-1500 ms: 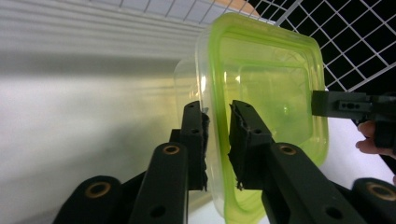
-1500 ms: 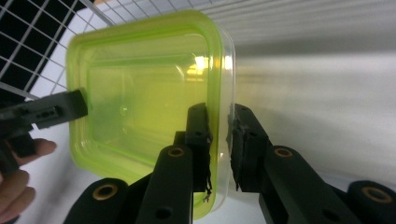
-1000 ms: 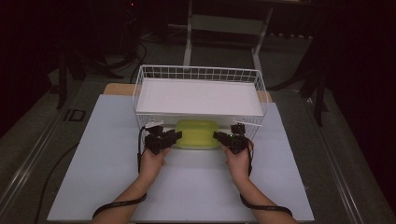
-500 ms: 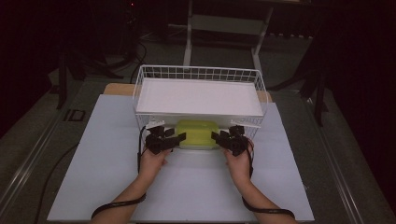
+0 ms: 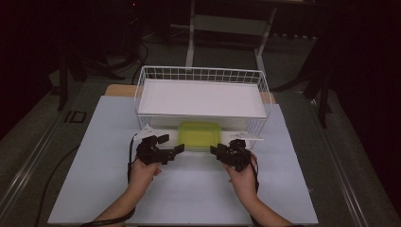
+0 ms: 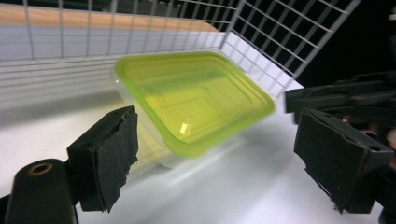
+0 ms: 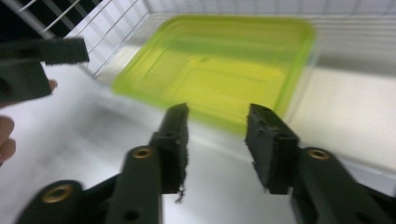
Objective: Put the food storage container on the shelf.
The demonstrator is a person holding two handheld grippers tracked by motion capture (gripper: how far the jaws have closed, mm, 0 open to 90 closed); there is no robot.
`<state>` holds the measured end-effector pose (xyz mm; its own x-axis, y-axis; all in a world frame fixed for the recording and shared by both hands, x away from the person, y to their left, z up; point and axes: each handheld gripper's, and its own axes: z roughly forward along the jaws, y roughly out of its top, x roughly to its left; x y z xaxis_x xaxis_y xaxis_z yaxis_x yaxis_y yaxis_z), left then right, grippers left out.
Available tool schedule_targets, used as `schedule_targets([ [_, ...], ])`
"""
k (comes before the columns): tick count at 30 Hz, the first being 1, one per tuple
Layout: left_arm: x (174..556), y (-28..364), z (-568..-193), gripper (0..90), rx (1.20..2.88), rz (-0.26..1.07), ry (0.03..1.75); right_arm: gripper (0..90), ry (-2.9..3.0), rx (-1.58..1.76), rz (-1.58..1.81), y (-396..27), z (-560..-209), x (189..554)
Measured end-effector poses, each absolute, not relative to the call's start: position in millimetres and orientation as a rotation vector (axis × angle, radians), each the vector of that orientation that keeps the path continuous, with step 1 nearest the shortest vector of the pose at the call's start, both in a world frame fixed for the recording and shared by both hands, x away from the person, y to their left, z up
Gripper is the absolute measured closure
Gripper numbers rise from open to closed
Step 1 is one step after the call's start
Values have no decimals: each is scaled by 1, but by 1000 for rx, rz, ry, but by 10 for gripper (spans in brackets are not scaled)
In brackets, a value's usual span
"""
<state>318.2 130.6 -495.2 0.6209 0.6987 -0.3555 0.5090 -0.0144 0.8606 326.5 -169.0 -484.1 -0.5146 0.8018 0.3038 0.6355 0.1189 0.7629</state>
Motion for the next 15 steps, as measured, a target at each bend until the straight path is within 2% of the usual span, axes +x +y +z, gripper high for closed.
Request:
schedule_targets([
  [1, 318, 131, -495, 146, 1669, 201, 1008, 628, 2205, 1438, 1349, -169, -484, 326],
  [2, 310, 132, -494, 146, 1670, 181, 1006, 680, 2246, 1413, 1324, -164, -487, 322],
  [3, 305, 133, -492, 143, 1678, 188, 1002, 694, 2250, 1404, 1314, -163, -488, 321],
  [5, 301, 133, -491, 97, 1685, 198, 995, 741, 2274, 1392, 1258, -157, -490, 318],
  [6, 297, 134, -490, 91, 1697, 208, 985, 801, 2272, 1399, 1234, -154, -491, 316],
  [7, 292, 135, -488, 91, 1702, 213, 970, 801, 2272, 1399, 1234, -154, -491, 316],
  [8, 285, 137, -487, 79, 1701, 224, 961, 887, 2302, 1404, 1222, -148, -492, 315],
  [11, 279, 139, -487, 25, 1707, 224, 965, 900, 2312, 1388, 1203, -141, -495, 314],
  [15, 265, 144, -492, 25, 1707, 228, 968, 900, 2320, 1378, 1206, -131, -500, 315],
])
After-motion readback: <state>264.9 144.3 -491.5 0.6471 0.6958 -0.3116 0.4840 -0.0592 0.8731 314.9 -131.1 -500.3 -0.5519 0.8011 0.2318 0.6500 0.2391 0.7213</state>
